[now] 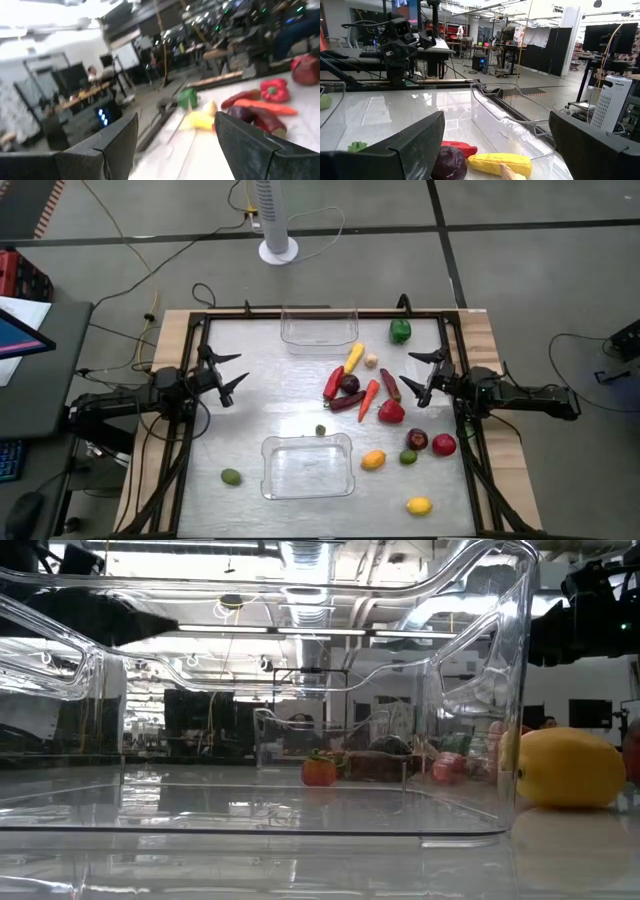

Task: Sort produce into baskets
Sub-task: Put the plum into the top transparent bin

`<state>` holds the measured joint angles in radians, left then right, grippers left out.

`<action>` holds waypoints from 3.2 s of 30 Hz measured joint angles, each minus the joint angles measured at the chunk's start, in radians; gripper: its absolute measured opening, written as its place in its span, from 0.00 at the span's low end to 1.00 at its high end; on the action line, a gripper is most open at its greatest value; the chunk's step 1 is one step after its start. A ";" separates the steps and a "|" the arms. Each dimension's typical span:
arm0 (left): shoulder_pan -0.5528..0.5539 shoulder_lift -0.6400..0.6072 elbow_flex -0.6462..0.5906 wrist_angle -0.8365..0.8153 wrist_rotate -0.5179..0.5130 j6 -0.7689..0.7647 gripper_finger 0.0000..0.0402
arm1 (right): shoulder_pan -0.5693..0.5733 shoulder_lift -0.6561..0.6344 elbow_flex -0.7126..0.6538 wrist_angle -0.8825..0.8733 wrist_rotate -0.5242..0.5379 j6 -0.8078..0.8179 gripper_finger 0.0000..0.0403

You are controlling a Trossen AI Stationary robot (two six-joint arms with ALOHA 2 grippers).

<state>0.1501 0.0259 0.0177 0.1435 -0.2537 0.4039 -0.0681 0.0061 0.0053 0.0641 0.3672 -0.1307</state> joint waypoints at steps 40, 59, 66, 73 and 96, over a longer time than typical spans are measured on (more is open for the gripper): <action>0.000 0.000 0.000 0.427 -0.219 -1.172 0.63 | 0.015 -0.001 0.061 0.405 -0.074 0.981 0.95; 0.000 0.035 0.132 0.304 -0.192 -1.293 0.63 | 0.016 0.078 0.148 0.326 0.065 1.095 0.95; 0.000 0.262 0.454 -0.125 -0.169 -1.177 0.63 | -0.003 0.369 0.448 -0.084 0.078 0.949 0.95; 0.016 0.478 0.677 -0.508 -0.158 -1.147 0.63 | -0.054 0.642 0.662 -0.360 0.046 0.753 0.95; 0.016 0.587 0.704 -0.462 -0.039 -1.186 0.63 | -0.039 1.487 0.937 -0.473 -0.175 0.563 0.95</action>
<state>0.1661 0.6125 0.7216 -0.3186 -0.2926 -0.7822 -0.1071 1.4929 0.9426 -0.4085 0.1920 0.4327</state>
